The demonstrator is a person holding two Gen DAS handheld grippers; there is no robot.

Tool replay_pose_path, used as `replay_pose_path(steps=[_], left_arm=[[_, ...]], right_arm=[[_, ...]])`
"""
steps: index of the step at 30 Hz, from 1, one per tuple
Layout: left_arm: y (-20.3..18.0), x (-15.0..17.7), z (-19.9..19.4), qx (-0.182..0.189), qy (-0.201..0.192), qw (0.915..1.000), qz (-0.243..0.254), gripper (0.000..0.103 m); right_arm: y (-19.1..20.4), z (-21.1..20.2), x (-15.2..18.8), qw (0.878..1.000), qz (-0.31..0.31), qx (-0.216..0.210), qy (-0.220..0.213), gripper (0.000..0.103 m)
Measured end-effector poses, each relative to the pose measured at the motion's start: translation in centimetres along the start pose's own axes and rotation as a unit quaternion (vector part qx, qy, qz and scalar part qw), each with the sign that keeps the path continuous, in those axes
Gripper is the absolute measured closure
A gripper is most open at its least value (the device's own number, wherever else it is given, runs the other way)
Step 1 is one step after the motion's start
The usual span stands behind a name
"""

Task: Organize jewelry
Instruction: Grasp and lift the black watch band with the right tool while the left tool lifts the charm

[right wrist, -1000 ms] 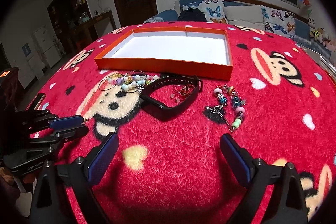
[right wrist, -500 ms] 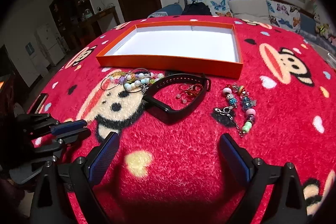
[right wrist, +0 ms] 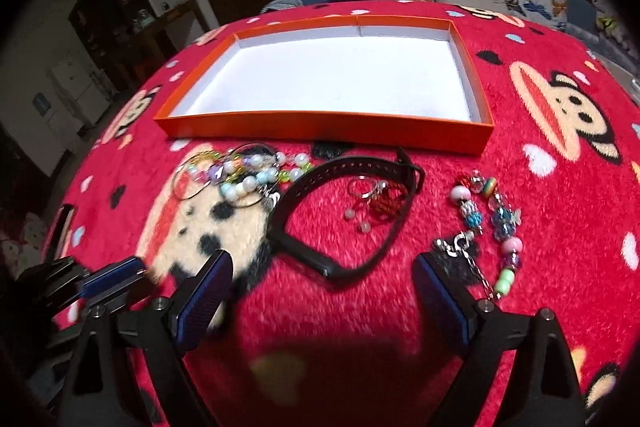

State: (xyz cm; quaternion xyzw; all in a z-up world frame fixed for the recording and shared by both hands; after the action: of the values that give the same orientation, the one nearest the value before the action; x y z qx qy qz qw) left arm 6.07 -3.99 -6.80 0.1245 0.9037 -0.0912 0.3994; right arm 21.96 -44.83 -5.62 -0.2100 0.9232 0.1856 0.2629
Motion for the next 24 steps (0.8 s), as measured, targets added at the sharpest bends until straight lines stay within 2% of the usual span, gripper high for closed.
replay_pose_path(steps=[5, 7, 9, 15, 24], left_arm=[[1.0, -0.6, -0.9, 0.009, -0.015, 0.9998, -0.01, 0.092], [1.5, -0.9, -1.3, 0.011, -0.021, 0.9996, -0.016, 0.092], [1.8, -1.1, -1.6, 0.016, -0.026, 0.9993, -0.022, 0.092], [2.3, -2.6, -3.0, 0.013, -0.046, 0.9988, -0.012, 0.092], [3.4, -6.0, -5.2, 0.028, -0.07, 0.9969, -0.022, 0.092]], right_arm=[[0.0, 0.8, -0.4, 0.999, 0.017, 0.038, -0.003, 0.004], [0.2, 1.0, -0.3, 0.998, 0.004, 0.062, -0.007, 0.011], [0.2, 0.8, -0.2, 0.997, -0.006, 0.08, -0.012, 0.025], [-0.7, 0.0, -0.3, 0.997, 0.014, 0.07, -0.013, 0.044], [-0.6, -1.5, -0.4, 0.999, 0.031, 0.019, -0.021, 0.046]])
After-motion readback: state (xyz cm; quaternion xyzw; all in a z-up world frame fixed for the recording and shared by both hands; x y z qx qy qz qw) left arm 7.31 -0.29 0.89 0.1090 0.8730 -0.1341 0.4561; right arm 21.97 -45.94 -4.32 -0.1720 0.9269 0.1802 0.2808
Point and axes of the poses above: each gripper's, at about its wrist camera, not at the fingertips, and z roughly the way its jaws point, y to its left, x to its underside, the point moved 7 cm from there along z, roughly the way its jaws point, and after that the axes turned 1 degree about -y, right-handed, at the moved point
